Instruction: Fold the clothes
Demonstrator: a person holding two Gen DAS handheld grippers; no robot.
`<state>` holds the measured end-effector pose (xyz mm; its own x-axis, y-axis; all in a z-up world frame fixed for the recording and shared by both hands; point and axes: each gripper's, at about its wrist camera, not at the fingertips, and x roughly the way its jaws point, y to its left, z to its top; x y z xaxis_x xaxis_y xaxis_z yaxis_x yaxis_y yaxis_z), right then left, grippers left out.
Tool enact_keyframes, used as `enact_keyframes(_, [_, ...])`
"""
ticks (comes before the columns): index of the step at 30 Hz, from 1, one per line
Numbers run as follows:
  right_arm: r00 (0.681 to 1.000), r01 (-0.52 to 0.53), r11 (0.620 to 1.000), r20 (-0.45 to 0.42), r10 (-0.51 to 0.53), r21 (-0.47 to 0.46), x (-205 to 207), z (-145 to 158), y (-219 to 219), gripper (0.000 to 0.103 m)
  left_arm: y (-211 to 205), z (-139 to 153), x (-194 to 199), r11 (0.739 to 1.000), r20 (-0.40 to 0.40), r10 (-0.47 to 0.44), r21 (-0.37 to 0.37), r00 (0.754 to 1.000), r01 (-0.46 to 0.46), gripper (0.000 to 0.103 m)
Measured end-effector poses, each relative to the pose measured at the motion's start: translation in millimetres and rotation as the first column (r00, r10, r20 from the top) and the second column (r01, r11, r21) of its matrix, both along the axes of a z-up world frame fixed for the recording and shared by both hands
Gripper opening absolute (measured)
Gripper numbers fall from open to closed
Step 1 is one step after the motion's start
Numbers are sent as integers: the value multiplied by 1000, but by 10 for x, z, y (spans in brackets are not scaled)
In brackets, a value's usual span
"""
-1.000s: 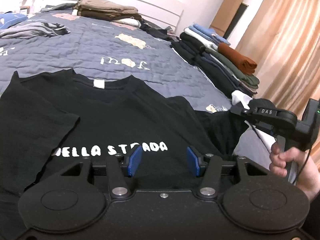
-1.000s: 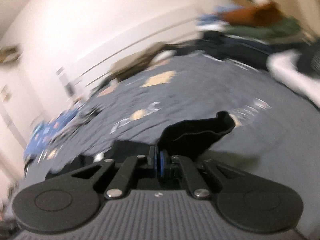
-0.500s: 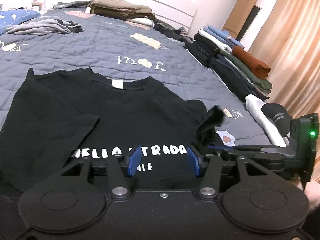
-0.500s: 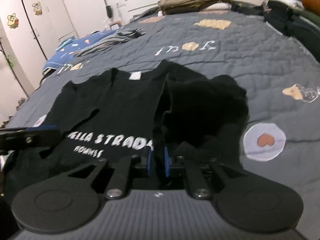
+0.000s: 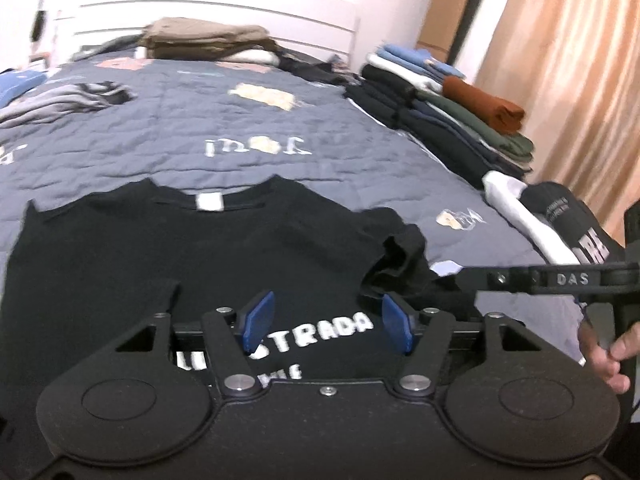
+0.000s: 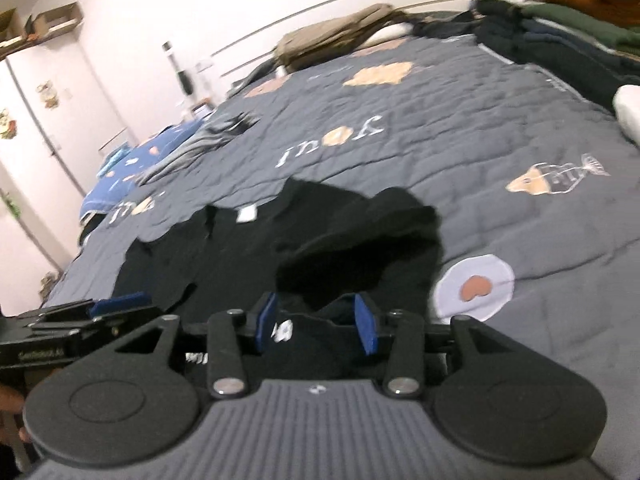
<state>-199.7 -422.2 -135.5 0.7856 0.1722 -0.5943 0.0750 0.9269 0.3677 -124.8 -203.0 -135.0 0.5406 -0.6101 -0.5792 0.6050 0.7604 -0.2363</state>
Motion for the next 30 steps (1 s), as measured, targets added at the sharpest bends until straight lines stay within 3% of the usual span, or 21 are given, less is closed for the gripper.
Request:
enact_keyframes(2, [999,40,998,-2,-40,-38,17,-10,-25,42,-110,4,30,999,10,-37,18,999,37,59])
enact_keyframes(6, [1000,-4,997,-28,7,82,13,19,-155,42,-314,32,175,996,36,-80,39,996,78,62])
enact_keyframes(10, [999,41,999,5,-41,-28,19,31,-136,43,-562,-26,349,989,55,-130,84,990,126,66])
enact_keyframes(15, [998,48,998,-37,-49,-38,120,-66,-145,44,-804,-154,505,981,27,-174,93,984,171,66])
enact_keyframes(19, [998,-8,997,-57,4,-79,164,-150,-26,44,-963,-281,603,976,-30,-199,87,979,201,64])
enact_keyframes(21, [998,-29,995,-64,22,-97,192,-181,35,44,-998,-331,635,974,-56,-209,76,976,213,60])
enact_keyframes(22, [997,-36,994,-69,29,-108,199,-195,67,44,-1009,-356,657,974,-74,-211,65,975,216,53])
enact_keyframes(24, [996,-47,990,-81,36,-134,218,-227,122,44,-1023,-393,696,973,-102,-216,55,971,222,33])
enact_keyframes(25, [995,-50,988,-87,37,-148,228,-245,145,44,-1028,-406,718,973,-114,-218,51,969,225,18])
enact_keyframes(27, [994,-63,986,-97,49,-157,239,-278,175,43,-1006,-404,764,976,-122,-210,36,970,216,14])
enact_keyframes(29, [992,-77,983,-107,60,-165,249,-311,205,34,-944,-364,814,982,-111,-186,10,976,188,11])
enact_keyframes(30, [992,-84,982,-112,66,-170,254,-327,220,17,-913,-344,838,985,-105,-174,-4,979,174,10])
